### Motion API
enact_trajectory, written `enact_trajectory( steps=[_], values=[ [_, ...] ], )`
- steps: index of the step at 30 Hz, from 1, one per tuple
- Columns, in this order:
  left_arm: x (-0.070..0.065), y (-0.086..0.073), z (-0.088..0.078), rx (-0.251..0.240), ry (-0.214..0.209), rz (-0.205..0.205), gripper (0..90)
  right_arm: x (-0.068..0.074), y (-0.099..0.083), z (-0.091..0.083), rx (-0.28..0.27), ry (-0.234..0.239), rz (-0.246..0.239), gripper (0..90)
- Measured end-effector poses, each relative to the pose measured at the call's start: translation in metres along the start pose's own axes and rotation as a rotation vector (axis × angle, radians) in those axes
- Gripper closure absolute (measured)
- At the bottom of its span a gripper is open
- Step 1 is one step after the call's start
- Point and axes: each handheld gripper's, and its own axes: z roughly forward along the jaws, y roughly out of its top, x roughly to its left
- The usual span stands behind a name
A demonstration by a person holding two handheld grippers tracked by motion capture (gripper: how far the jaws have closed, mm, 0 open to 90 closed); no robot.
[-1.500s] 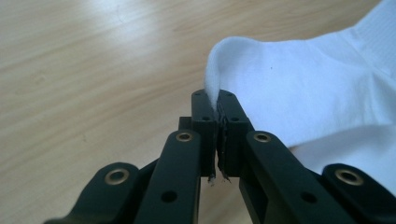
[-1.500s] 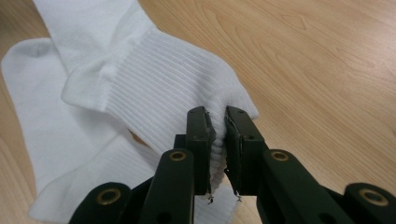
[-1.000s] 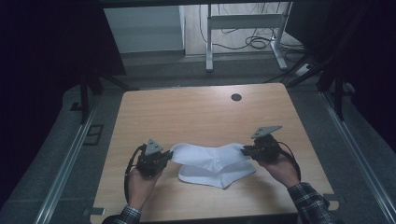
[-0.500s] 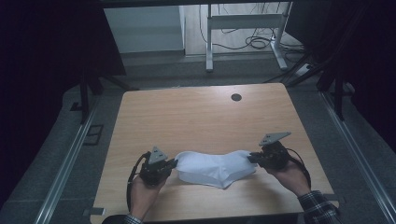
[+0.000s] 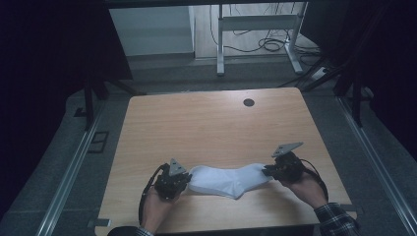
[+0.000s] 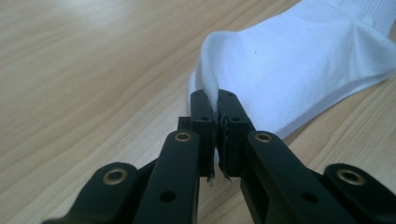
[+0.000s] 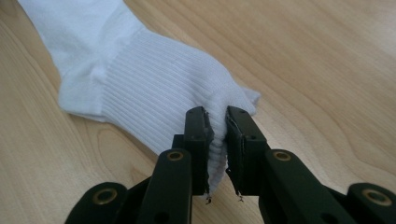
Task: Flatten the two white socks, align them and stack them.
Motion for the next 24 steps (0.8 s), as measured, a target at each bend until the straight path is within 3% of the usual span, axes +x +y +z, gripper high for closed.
enact_trajectory(
  steps=[6,8,10,11,13,16,21,24],
  values=[
    [-0.001,-0.003,0.011,0.077,0.019,-0.007,82.3,-0.001,-0.002,0.014,0.039,-0.036,-0.023,73.2],
    [0.000,-0.004,0.013,0.089,0.026,-0.003,73.6,-0.003,-0.004,0.017,0.042,-0.047,-0.019,65.8],
    [-0.001,-0.003,0.015,0.093,0.048,0.015,59.2,-0.006,-0.005,0.017,0.040,-0.057,-0.015,57.9],
    [-0.001,-0.003,0.014,0.084,0.080,0.026,54.2,-0.008,-0.005,0.015,0.031,-0.065,-0.014,56.3],
    [-0.001,0.000,0.011,0.049,0.090,0.028,42.6,-0.014,-0.006,0.007,-0.018,-0.073,0.025,52.8],
    [0.003,0.002,0.011,0.022,0.085,0.001,41.7,-0.017,-0.008,0.007,-0.023,-0.065,0.049,50.8],
    [0.011,0.002,0.025,0.061,0.066,-0.034,43.6,-0.015,-0.007,0.021,0.009,-0.051,0.051,47.5],
    [0.012,0.002,0.033,0.095,0.051,-0.031,45.8,-0.010,-0.007,0.033,0.044,-0.052,0.034,47.2]
  ],
)
